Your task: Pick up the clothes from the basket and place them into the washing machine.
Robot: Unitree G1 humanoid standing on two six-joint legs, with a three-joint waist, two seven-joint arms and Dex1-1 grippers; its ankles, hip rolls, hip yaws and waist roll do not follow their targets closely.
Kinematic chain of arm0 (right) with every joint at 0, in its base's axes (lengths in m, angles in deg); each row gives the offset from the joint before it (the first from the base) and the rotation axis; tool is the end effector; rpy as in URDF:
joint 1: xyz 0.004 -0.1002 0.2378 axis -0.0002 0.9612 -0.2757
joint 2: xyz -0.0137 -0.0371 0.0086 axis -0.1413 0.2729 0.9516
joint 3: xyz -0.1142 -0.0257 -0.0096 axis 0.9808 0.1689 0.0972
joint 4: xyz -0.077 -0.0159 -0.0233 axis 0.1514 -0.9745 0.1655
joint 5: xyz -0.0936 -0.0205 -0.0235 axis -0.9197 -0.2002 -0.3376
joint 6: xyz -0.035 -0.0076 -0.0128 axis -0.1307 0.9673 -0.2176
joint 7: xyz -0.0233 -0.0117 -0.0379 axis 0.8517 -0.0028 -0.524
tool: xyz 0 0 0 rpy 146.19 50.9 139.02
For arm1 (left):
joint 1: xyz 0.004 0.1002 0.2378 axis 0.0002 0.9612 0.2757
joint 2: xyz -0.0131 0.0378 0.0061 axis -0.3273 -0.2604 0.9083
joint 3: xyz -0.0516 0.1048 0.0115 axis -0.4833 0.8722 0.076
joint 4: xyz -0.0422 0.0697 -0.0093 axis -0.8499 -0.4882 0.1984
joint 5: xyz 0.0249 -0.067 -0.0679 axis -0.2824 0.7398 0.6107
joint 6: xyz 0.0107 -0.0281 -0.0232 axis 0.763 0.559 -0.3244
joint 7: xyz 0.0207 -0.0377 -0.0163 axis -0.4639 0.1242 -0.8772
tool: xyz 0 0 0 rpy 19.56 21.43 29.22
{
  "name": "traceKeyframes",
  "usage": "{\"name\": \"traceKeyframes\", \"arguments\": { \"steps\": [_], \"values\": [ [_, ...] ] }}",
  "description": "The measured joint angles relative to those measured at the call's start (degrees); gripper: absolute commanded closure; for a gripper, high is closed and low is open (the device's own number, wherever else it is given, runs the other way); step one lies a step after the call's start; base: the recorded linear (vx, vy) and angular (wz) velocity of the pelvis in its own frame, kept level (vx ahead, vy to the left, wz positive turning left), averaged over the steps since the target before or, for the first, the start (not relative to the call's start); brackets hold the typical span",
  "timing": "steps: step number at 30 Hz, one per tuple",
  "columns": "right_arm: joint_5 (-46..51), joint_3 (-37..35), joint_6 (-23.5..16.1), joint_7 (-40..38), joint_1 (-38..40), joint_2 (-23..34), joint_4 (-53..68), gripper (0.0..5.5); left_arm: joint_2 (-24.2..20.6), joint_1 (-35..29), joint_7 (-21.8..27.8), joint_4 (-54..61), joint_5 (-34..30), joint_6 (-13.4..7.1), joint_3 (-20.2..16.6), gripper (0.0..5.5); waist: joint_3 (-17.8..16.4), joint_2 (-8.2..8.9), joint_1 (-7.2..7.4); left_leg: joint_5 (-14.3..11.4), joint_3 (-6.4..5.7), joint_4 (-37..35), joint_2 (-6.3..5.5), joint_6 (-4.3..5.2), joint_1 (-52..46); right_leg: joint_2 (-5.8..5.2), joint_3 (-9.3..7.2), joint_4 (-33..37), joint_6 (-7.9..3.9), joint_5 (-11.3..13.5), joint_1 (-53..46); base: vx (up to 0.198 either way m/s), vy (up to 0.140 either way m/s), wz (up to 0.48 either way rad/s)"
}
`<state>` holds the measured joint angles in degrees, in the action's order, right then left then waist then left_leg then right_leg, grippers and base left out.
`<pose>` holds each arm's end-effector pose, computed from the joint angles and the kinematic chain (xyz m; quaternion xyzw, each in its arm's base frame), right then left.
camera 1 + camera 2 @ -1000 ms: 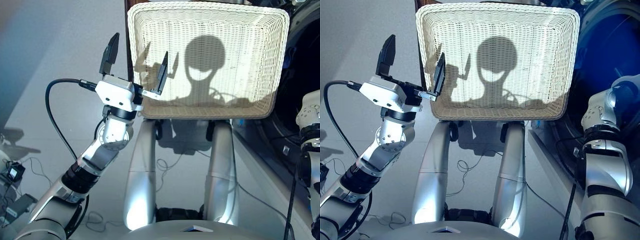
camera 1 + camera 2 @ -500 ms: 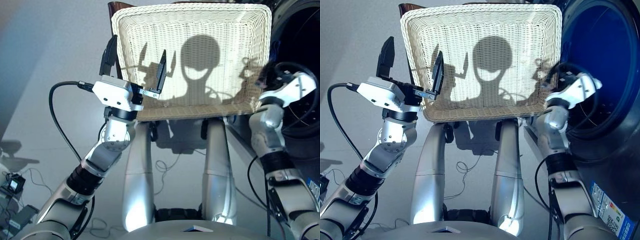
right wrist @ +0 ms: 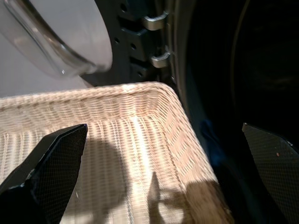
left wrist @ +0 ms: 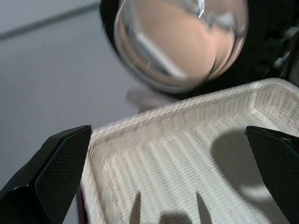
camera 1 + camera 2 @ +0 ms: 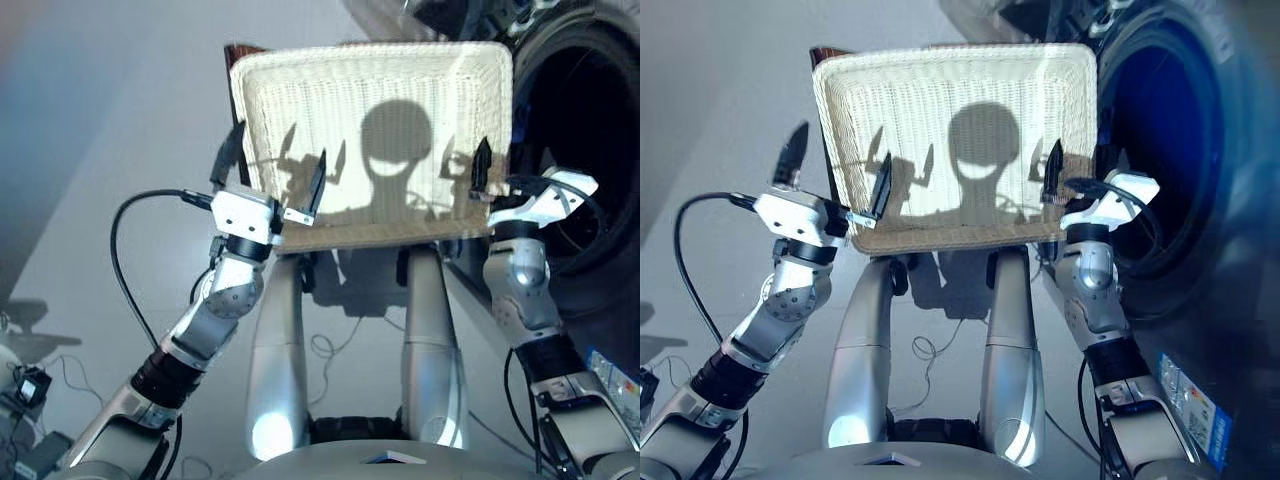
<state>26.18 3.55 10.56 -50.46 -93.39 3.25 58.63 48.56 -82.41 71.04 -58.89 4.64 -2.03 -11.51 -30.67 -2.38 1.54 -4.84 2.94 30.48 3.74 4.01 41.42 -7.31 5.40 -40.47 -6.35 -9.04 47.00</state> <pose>0.2376 -0.2230 0.0520 0.0249 -0.1517 -0.0569 0.9865 0.2253 0.1584 0.0628 0.0749 -0.1789 -0.1232 0.9732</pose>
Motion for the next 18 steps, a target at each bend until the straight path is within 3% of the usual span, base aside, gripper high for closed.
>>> {"name": "traceKeyframes", "arguments": {
  "steps": [4,9,13,18],
  "values": [
    [-0.1,0.7,0.6,3.3,3.0,-2.6,-9.0,0.0,4.0,2.8,4.4,-10.5,3.9,-0.3,-0.6,0.0,0.4,0.85,0.06,2.5,-1.02,-8.6,0.16,1.25,-10.5,-0.2,-2.34,5.6,1.21,0.3,-9.5,0.195,-0.022,0.081],
    [1.4,0.3,3.0,8.5,4.9,-6.4,-18.3,0.0,8.4,5.4,9.1,-22.4,6.7,0.7,-3.2,0.0,0.9,1.01,-0.07,4.3,-1.39,-17.2,0.59,1.68,-22.2,-0.28,-4.53,11.5,1.48,0.2,-20.6,0.157,-0.003,0.029],
    [1.1,0.4,5.5,11.2,6.2,-7.6,-28.2,0.0,10.3,7.2,14.2,-31.8,8.9,2.1,-4.6,0.0,5.7,1.05,-0.29,5.1,-1.46,-22.2,0.9,1.56,-28.4,-0.36,-6.07,16.2,1.24,0.4,-27.1,0.154,0.003,0.06],
    [-1.3,0.2,8.4,13.4,8.9,-9.6,-38.4,0.0,12.6,8.4,16.0,-49.5,6.1,3.7,-8.7,0.0,14.0,1.54,-0.16,5.2,-1.18,-26.6,1.35,1.39,-34.1,-0.19,-7.3,21.2,0.91,0.6,-33.4,0.12,0.005,0.03]
  ]
}}
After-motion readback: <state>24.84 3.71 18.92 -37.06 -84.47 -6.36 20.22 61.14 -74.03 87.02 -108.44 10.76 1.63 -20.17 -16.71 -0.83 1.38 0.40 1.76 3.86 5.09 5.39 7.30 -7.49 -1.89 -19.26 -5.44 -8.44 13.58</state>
